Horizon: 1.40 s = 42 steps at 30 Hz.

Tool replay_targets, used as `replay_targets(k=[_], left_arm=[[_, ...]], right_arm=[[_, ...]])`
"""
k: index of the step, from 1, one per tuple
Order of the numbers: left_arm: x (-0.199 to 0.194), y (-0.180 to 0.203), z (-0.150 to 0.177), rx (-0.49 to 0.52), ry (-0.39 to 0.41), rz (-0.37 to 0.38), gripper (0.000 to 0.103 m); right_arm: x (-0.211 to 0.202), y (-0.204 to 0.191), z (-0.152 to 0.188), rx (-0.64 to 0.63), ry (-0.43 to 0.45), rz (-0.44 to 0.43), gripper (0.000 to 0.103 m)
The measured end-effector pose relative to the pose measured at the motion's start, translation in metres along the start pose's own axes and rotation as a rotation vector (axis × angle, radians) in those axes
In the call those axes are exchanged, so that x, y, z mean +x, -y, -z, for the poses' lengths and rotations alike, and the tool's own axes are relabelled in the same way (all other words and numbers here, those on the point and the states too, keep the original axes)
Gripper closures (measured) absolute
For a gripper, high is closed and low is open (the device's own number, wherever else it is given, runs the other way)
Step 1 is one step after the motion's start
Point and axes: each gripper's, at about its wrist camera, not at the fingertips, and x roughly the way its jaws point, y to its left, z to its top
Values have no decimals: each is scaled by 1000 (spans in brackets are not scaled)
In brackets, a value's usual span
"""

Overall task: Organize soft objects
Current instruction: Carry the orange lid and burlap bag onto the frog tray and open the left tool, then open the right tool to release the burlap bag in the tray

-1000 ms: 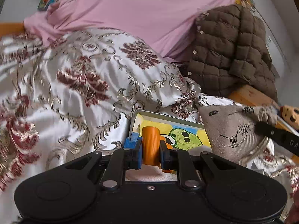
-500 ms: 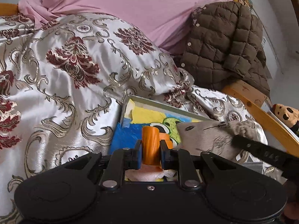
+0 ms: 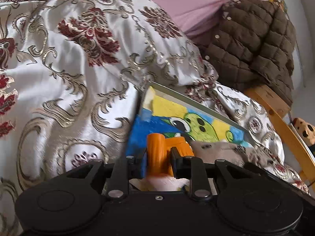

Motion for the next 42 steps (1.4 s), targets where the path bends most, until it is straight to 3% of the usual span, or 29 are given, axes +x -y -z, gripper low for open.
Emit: replay_targets(k=[6,9,11,12,18,20,24,29,36,42], left_arm=[[4,-7,-4,-23,-14,14,69],[2,-3,-5,-1,0,16,61],[-2,1,-5,20,27,-26,34],[-5,2,-5,33,40,-44,32],[-6,6,-5,48,34,-48,30],[-8,7,-5,55,39,-60,30],[-17,12,-5,54,53,-83,29],[-32,26,-7,85,67,-103,26],[-71,53,-13,139,135,-130,14],[-108,76,-20,149,189,-131,5]], right_arm=[[-2,-7,-1,-30,1,34,75],[-1,-10,-2,-50,10,46,67],[-1,-11,-2,-59,14,49,61],[-1,-11,-2,-62,17,50,61],[-4,-8,-5,-64,25,49,47],[-8,-6,-7,-64,36,53,36],[-16,-4,-12,-60,49,64,32],[-33,1,-21,-35,79,60,12],[-71,10,-36,-14,139,55,2],[-107,22,-46,14,186,52,1]])
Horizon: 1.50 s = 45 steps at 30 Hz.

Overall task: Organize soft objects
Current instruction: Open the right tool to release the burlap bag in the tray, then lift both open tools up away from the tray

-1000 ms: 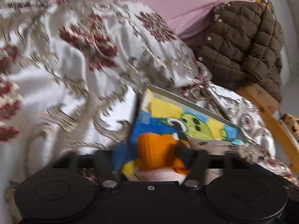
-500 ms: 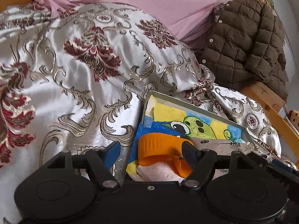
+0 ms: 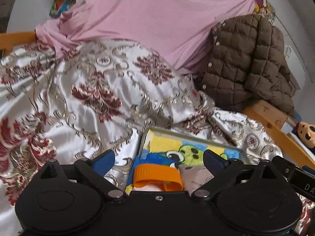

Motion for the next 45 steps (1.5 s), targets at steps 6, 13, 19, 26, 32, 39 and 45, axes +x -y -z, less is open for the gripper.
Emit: replay_targets(k=[6,13,19,26,32,39,45], left_arm=[[-35,16,-10,32,51,-20,1],[-66,29,-12,77,83,-42,1],[-94,39,-13,84,121,-47,1],[-126,49,-4,90,140,-53,1],[-152,56,11,106,154,-82,1],[-186,45,41,92,137,-148,1],[-203,32,65,73,65,-196,1]], right_arm=[[-24,16,-11,45,20,-7,1],[-49,30,-16,99,40,-23,1],[-75,38,-17,115,54,-21,1],[-104,45,-16,128,71,-14,1],[-134,54,-13,121,91,-4,1],[-172,68,7,120,69,20,1],[-197,76,26,121,33,36,1]])
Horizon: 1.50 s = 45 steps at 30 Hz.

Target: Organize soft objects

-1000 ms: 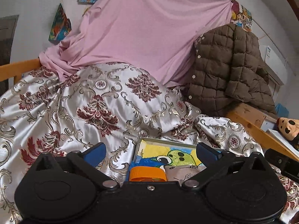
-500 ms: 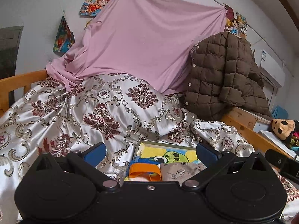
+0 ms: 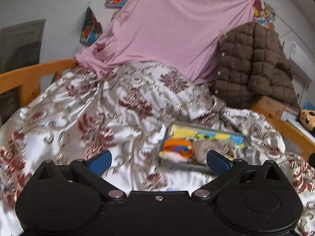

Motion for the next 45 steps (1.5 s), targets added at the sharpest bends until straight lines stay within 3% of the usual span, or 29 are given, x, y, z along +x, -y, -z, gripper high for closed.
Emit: replay_targets(k=[13,28,45], left_arm=[[-34,-18,49,33,-124,-56,1],[-60,-19,71,114,-151,-72,1],[-58,-12,78,160,-160,-79,1]], right_arm=[[-36,5,38,-15,-107,-5,1],[-63,-7,65,-82,-186,-18,1],[-59,-15,71,-131,-220,-36,1]])
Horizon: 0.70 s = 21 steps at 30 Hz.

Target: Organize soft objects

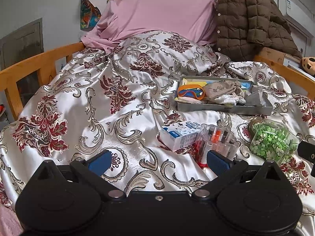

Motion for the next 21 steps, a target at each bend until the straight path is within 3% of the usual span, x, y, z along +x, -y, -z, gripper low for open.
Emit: replay_targets(k=[21], left_arm=[[0,1,0,2,-1,-1,1]], right_arm=[[1,1,1,-4,-3,0,1]])
